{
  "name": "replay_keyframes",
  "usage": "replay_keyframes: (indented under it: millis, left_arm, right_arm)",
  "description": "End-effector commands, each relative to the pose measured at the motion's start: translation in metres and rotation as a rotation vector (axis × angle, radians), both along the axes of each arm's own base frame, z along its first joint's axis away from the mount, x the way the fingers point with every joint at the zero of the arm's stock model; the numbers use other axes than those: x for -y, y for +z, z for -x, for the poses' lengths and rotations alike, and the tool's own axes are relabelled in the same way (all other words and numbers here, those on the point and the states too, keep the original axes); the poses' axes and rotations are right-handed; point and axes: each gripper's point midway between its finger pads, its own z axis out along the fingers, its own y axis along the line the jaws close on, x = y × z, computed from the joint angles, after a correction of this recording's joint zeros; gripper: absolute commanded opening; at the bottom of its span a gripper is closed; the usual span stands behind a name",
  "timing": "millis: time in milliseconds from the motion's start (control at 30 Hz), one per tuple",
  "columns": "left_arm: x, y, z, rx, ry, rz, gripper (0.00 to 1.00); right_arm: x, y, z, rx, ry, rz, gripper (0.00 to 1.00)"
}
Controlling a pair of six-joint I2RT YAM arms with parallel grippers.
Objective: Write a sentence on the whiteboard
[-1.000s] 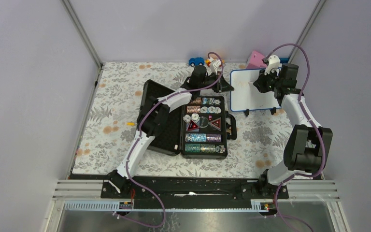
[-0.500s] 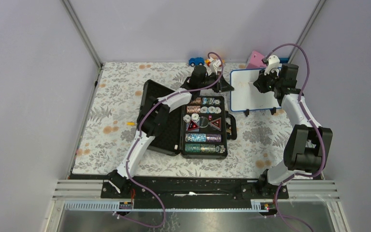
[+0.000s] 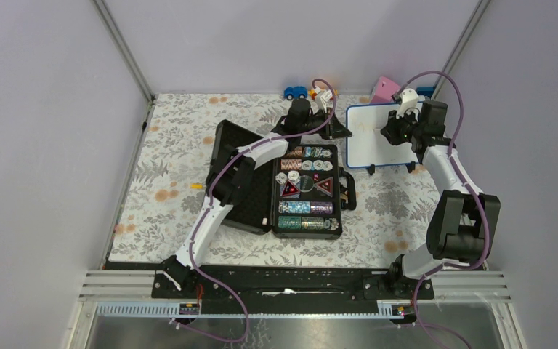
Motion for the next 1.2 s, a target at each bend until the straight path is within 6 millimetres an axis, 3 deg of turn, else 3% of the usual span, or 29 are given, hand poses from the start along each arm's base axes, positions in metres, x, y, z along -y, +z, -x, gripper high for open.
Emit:
replay_keyframes:
  millis: [0, 267, 567, 700, 867, 1167]
  left_arm:
    - [0.004, 0.003, 0.007, 0.013, -0.029, 0.017, 0.0]
    - [0.004, 0.002, 0.007, 0.007, -0.028, 0.016, 0.0]
    - [0.004, 0.003, 0.008, 0.006, -0.031, 0.019, 0.0]
    - [0.004, 0.004, 0.007, 0.008, -0.029, 0.02, 0.0]
    - [0.005, 0.006, 0.008, 0.01, -0.031, 0.025, 0.0]
    - [0.005, 0.005, 0.008, 0.01, -0.031, 0.023, 0.0]
  right_arm:
    - [0.004, 0.003, 0.007, 0.013, -0.002, 0.027, 0.0]
    - [0.008, 0.007, 0.006, 0.023, -0.013, 0.048, 0.0]
    - [-0.004, 0.065, 0.0, 0.12, 0.008, -0.02, 0.0]
    - [-0.009, 0.079, 0.005, 0.134, 0.026, -0.043, 0.0]
    - [-0.007, 0.077, 0.003, 0.131, 0.017, -0.032, 0.0]
    - [0.0, 0.05, -0.004, 0.095, -0.001, -0.009, 0.0]
